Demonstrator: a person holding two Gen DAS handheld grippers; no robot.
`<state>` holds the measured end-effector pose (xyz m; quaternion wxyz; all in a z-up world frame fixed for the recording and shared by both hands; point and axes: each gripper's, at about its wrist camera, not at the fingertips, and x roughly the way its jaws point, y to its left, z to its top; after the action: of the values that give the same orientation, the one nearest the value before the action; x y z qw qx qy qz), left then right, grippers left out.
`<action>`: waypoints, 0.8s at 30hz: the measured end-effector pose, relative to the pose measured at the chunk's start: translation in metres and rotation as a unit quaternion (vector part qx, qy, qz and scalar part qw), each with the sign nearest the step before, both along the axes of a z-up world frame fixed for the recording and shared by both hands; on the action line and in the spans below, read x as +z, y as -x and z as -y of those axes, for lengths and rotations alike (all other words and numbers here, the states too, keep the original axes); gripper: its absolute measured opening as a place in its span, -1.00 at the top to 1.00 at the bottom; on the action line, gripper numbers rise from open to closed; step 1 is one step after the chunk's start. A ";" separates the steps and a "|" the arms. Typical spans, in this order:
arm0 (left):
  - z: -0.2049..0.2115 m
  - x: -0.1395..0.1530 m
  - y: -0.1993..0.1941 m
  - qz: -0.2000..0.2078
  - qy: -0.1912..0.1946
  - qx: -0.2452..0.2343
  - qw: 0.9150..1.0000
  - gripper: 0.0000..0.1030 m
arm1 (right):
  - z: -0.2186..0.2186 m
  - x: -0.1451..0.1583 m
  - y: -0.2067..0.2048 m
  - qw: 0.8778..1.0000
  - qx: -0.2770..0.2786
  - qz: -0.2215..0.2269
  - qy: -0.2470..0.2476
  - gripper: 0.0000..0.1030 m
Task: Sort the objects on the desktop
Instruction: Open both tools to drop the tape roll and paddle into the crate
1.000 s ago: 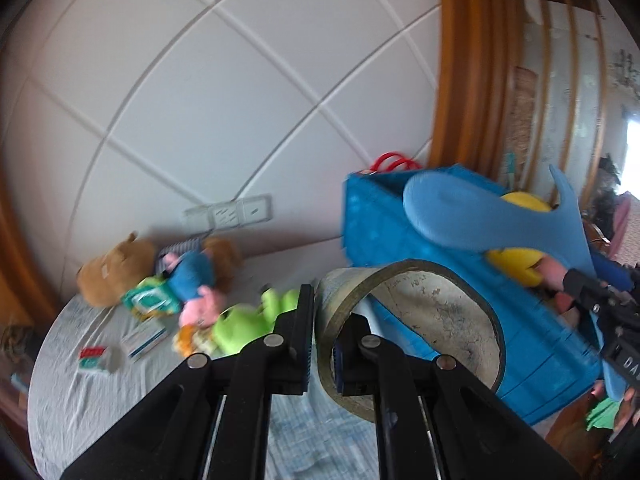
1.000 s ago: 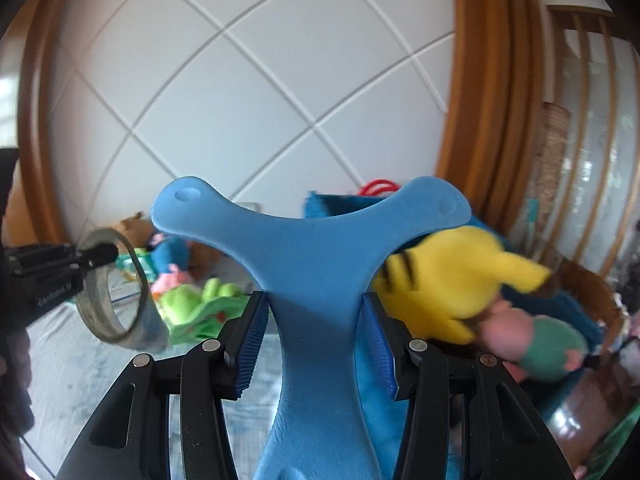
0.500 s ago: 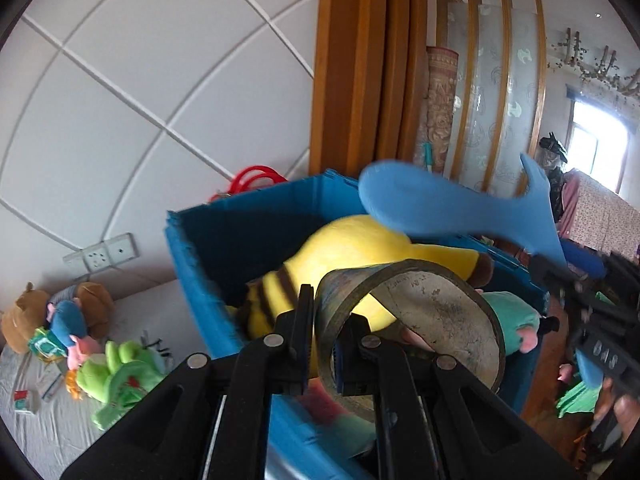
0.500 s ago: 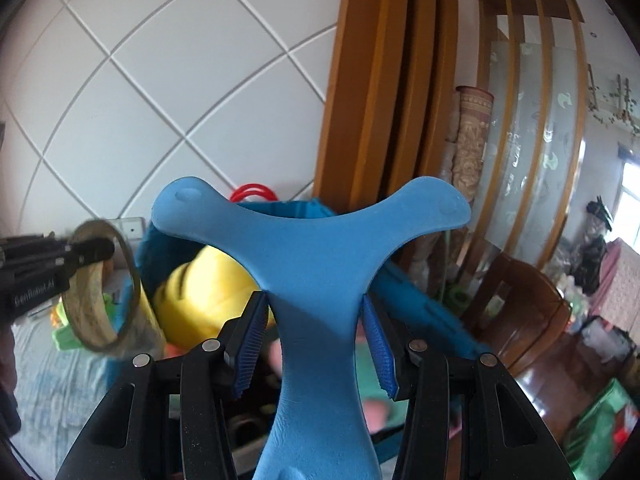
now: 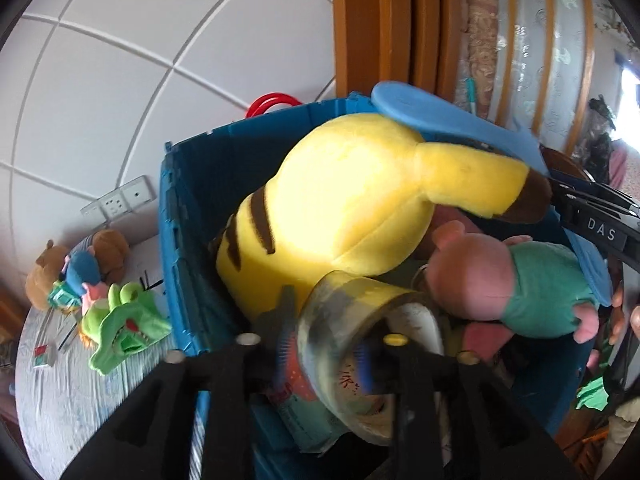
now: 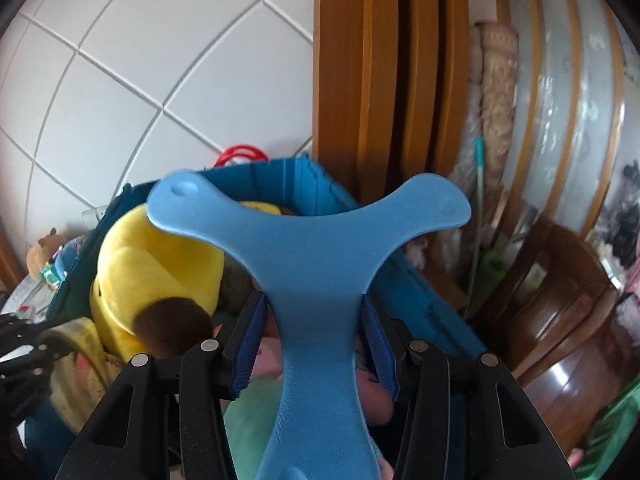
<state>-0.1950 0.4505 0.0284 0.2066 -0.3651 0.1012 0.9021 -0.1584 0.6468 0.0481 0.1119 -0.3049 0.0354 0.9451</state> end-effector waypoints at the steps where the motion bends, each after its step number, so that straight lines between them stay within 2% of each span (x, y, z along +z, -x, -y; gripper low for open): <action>1: 0.001 0.001 -0.001 -0.001 0.001 0.004 1.000 -0.01 | 0.000 -0.003 0.002 1.000 0.002 0.001 0.005 -0.16; 3: 0.002 0.001 -0.003 -0.003 0.001 0.009 1.000 -0.19 | -0.002 -0.003 0.001 1.000 0.002 -0.003 0.005 -0.33; 7: 0.007 0.003 -0.007 -0.007 -0.003 0.016 1.000 -0.24 | -0.006 -0.001 0.001 1.000 0.004 -0.013 0.011 -1.00; 12: 0.021 0.008 -0.004 -0.017 -0.024 0.032 0.999 -0.50 | 0.002 0.004 -0.007 1.000 0.007 -0.020 -0.004 -0.99; 17: 0.039 0.010 -0.011 -0.026 -0.040 0.051 0.998 -0.51 | 0.007 0.014 -0.018 0.999 0.011 -0.047 -0.010 -0.99; 24: 0.077 0.009 -0.025 -0.031 -0.054 0.091 0.994 -0.52 | 0.045 0.022 -0.034 0.997 0.052 -0.063 -0.013 -0.99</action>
<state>-0.1700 0.3734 0.0374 0.1397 -0.3332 0.0253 0.9321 -0.1248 0.6021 0.0700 0.0647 -0.2451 0.0138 0.9672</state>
